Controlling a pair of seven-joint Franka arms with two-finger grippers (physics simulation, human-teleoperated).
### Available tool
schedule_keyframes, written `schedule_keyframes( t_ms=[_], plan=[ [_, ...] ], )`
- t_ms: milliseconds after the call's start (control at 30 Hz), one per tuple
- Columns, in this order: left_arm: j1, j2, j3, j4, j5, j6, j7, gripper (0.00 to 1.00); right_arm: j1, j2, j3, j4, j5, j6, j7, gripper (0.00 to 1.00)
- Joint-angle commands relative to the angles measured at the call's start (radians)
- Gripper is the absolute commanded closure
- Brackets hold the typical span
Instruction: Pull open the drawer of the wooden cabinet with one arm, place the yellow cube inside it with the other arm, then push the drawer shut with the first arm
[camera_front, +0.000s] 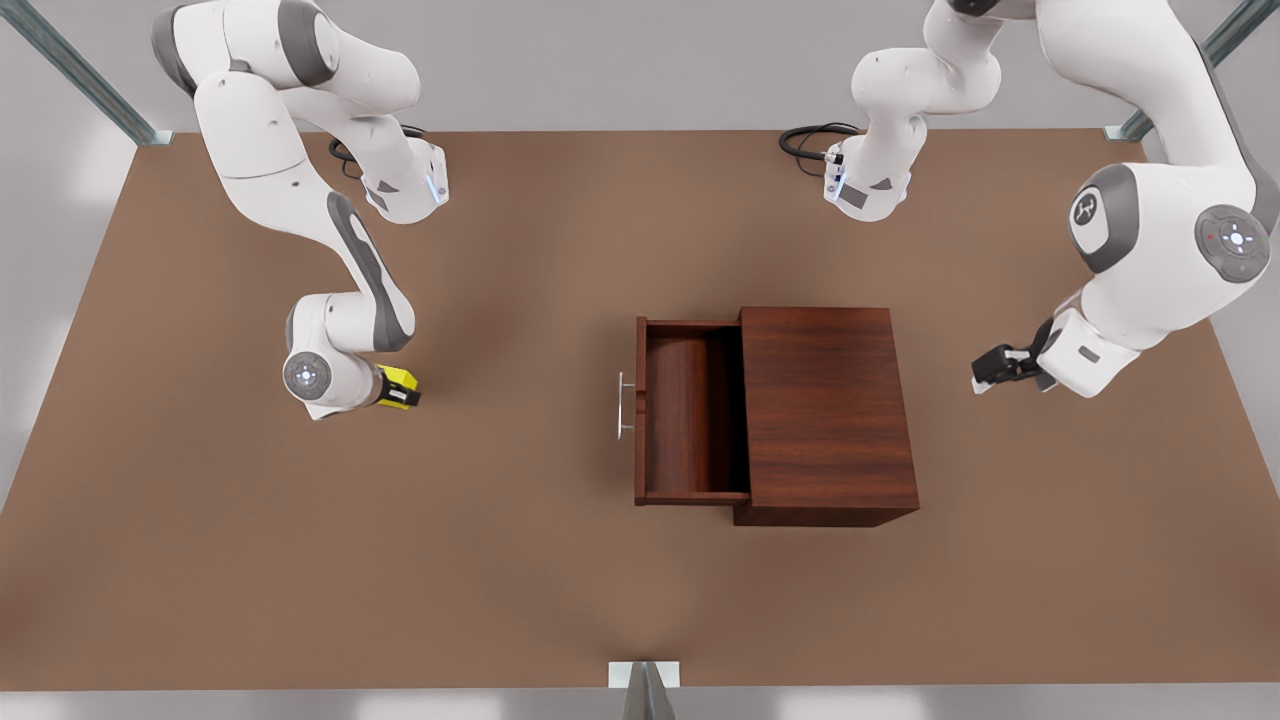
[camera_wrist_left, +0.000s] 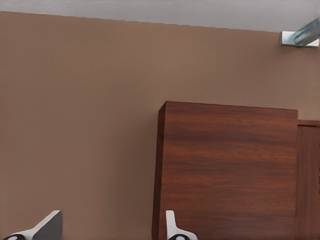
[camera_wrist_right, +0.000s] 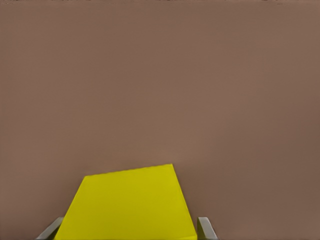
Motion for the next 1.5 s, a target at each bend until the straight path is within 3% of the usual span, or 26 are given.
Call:
schedule_keyframes(
  t_ms=[0,200,400,500,767,933,1167,1467],
  plan=[
    [-0.005,0.004,0.000,0.007,0.001,-0.009,0.069,0.00,-0.003,0.000,0.000,0.000,0.000,0.025,-0.009,0.11],
    [-0.005,0.004,0.001,0.007,0.001,-0.011,0.068,0.00,-0.007,-0.010,0.002,-0.001,0.001,0.017,-0.004,0.22],
    [-0.005,0.005,0.001,0.007,0.001,-0.011,0.068,0.00,-0.027,-0.052,0.018,-0.001,0.011,-0.007,0.005,0.23],
    [-0.005,0.007,0.001,0.009,0.001,-0.011,0.068,0.00,-0.026,-0.107,0.043,0.042,0.037,-0.127,0.055,0.26],
    [-0.006,0.007,0.001,0.011,0.007,-0.011,0.068,0.00,-0.012,-0.056,0.181,0.471,0.129,-0.536,0.367,0.26],
    [-0.006,0.007,0.000,0.009,0.007,-0.011,0.069,0.00,0.112,0.039,0.186,0.752,0.218,-0.670,0.626,0.26],
    [-0.006,0.007,0.001,0.011,0.007,-0.011,0.069,0.00,0.369,0.229,0.193,1.086,0.267,-0.670,1.105,0.26],
    [-0.002,0.007,0.003,0.030,0.007,-0.011,0.075,0.00,0.524,0.387,0.173,1.227,0.259,-0.484,1.290,0.26]
  ],
)
